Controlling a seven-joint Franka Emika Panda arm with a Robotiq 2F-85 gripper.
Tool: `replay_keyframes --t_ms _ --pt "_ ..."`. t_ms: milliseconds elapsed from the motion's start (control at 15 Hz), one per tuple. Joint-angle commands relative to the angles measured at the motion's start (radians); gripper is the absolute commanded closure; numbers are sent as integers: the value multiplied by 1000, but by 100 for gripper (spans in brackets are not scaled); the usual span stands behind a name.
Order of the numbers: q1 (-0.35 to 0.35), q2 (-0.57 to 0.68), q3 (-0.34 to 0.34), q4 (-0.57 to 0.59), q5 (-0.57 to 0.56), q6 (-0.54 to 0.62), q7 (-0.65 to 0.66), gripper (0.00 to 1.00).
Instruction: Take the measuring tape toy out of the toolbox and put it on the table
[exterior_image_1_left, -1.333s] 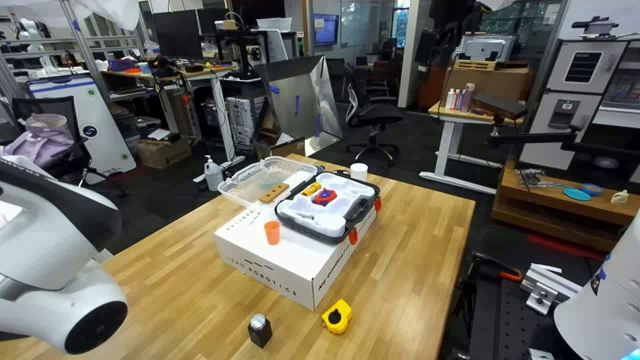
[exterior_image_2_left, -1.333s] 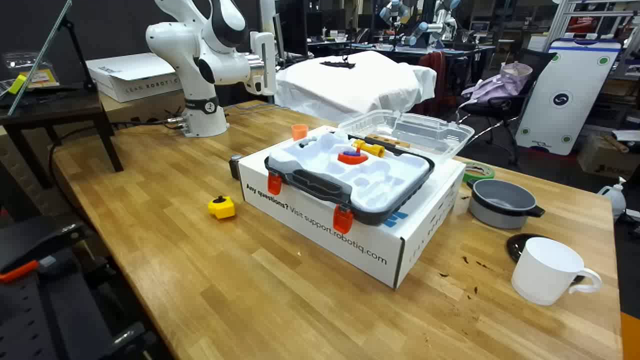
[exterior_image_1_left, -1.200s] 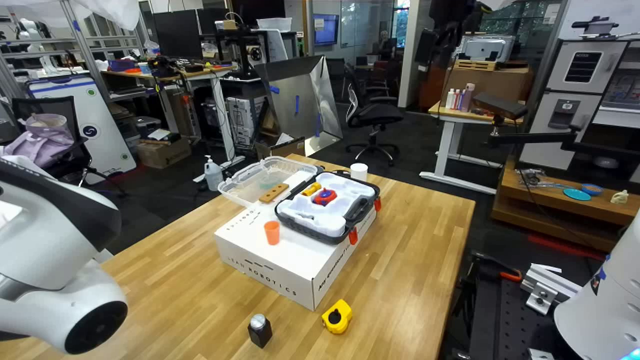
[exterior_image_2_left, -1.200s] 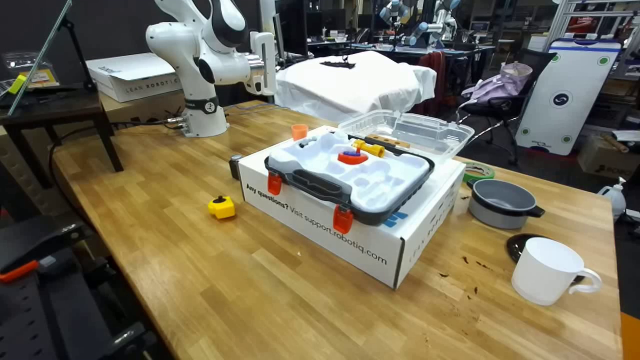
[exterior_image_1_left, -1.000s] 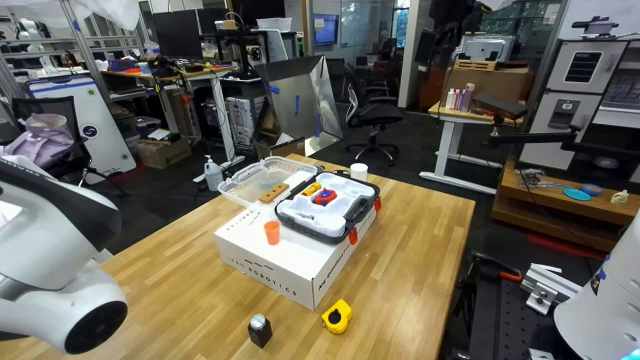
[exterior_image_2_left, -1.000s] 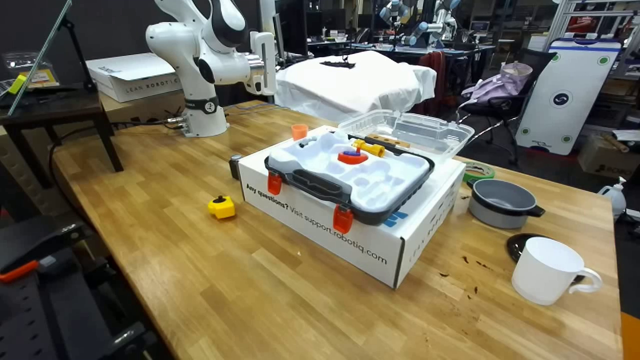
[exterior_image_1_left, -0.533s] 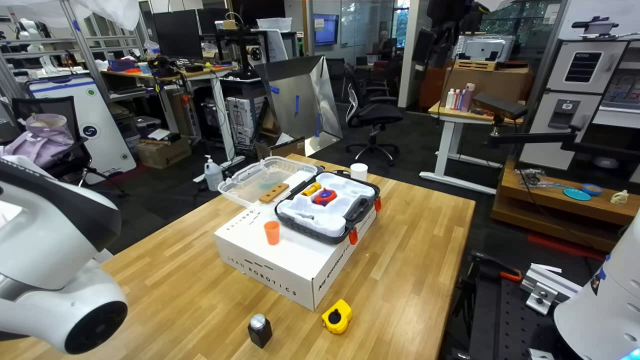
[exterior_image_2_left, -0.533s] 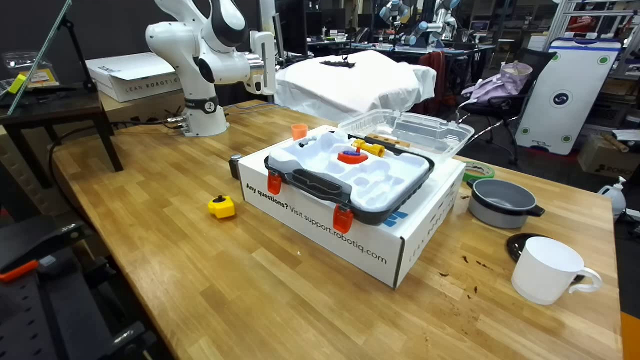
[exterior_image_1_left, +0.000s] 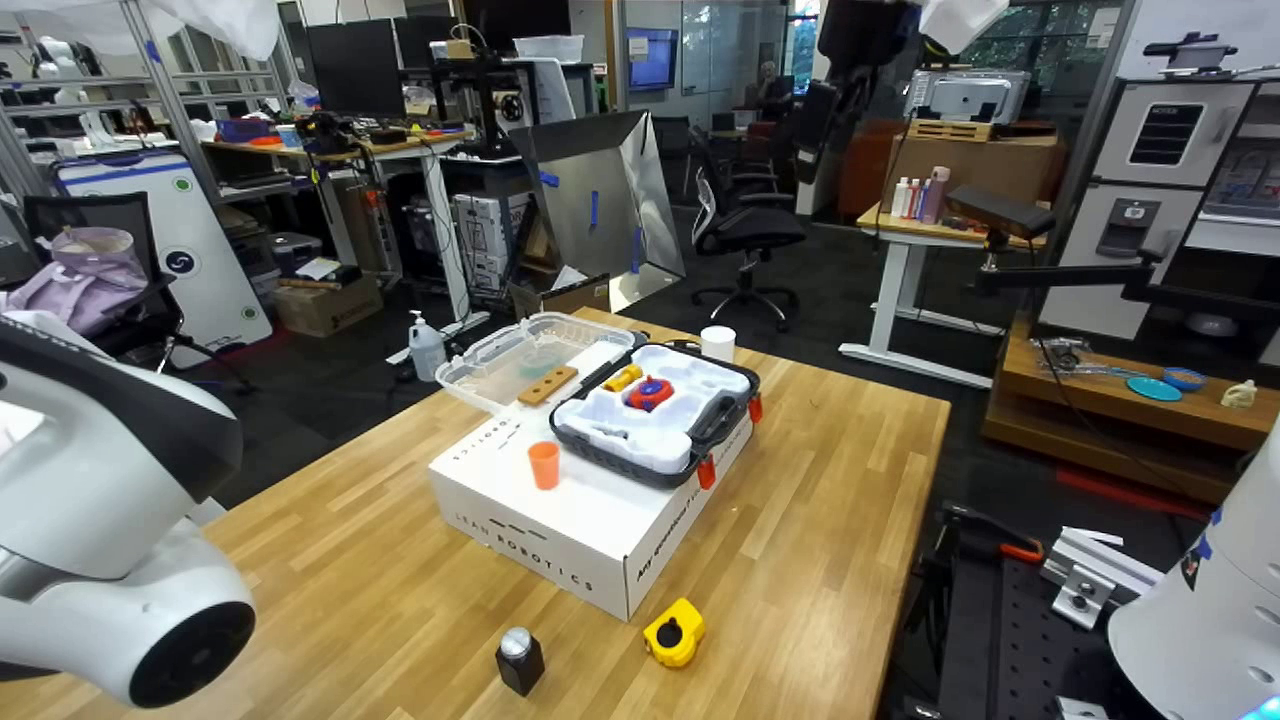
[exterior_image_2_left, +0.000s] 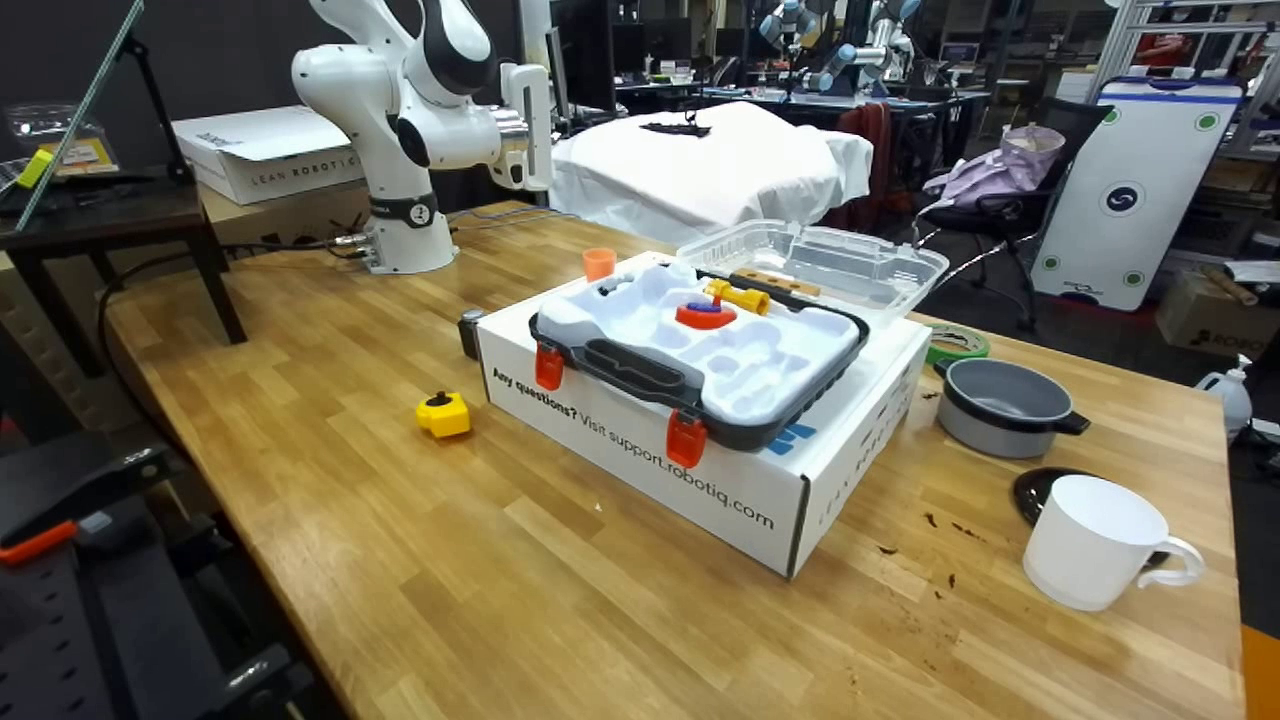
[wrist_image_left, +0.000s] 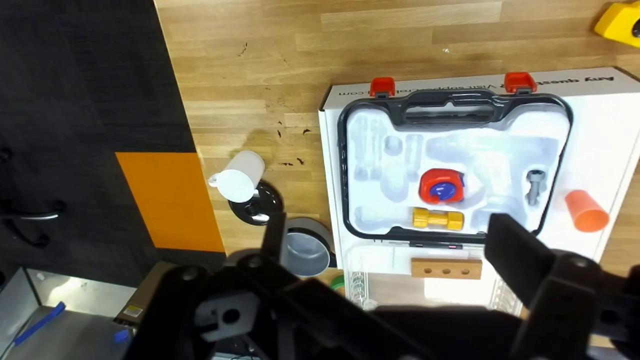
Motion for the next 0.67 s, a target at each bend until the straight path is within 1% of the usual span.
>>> replay_keyframes --t_ms 0,400,467,600 --pt "-10 1 9 2 7 -2 -8 0" --pt "-10 0 8 2 7 -1 -11 0" --pt "-5 -6 13 -3 2 7 -16 0" --pt "25 -6 10 4 29 -6 -59 0"
